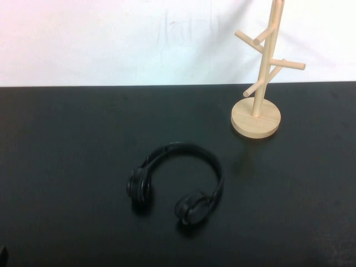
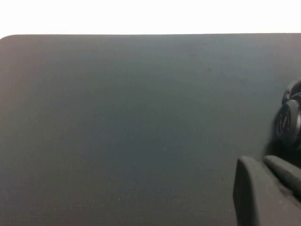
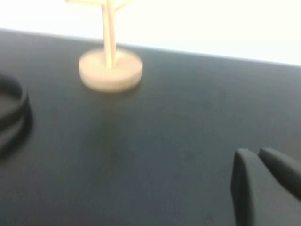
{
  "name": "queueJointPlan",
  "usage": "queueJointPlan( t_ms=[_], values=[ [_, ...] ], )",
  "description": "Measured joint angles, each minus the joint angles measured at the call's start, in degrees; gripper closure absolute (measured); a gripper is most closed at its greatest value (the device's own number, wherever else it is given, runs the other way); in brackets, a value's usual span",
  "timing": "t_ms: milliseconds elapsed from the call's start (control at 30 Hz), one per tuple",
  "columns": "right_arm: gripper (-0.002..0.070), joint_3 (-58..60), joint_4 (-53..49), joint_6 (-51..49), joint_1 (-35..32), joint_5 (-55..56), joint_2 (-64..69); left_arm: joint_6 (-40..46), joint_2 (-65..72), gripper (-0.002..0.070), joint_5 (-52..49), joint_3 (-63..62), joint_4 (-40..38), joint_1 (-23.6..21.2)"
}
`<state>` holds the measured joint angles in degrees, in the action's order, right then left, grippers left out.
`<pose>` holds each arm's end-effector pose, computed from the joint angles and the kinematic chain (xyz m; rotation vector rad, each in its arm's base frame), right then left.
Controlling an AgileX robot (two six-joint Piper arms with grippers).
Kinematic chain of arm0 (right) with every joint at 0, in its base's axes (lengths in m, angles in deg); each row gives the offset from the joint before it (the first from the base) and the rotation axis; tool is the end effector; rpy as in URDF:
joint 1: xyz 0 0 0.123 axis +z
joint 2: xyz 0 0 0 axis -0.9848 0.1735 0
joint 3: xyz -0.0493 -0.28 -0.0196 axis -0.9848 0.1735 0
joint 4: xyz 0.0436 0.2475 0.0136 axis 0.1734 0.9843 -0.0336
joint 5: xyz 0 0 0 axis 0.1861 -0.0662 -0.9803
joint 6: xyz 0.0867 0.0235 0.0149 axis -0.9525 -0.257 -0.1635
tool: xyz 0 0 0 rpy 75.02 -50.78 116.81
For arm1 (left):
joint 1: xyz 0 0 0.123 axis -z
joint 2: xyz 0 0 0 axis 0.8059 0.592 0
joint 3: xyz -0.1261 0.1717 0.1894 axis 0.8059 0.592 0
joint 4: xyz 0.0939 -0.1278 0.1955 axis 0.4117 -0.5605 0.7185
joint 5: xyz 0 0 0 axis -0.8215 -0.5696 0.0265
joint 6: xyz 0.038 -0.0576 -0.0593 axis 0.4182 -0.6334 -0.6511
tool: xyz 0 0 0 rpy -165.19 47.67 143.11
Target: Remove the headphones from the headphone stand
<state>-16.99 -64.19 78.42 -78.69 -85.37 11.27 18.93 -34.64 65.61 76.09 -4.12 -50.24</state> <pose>0.0533 0.0090 0.1738 -0.1842 1.8285 0.0153 0.0522 -0.0067 0.1736 0.1147 1.8533 -0.0549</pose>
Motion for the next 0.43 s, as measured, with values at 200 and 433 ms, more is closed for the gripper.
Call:
queueJointPlan(
  t_ms=[200, 433],
  values=[
    [0.0682, -0.11, -3.87, -0.51, -0.45, -3.12, 0.0, 0.0, 0.0, 0.0678, 0.0, 0.0, 0.0, 0.0],
    [0.0682, -0.2, -4.33, -0.53, -0.43, -3.24, 0.0, 0.0, 0.0, 0.0678, 0.0, 0.0, 0.0, 0.0]
  ],
)
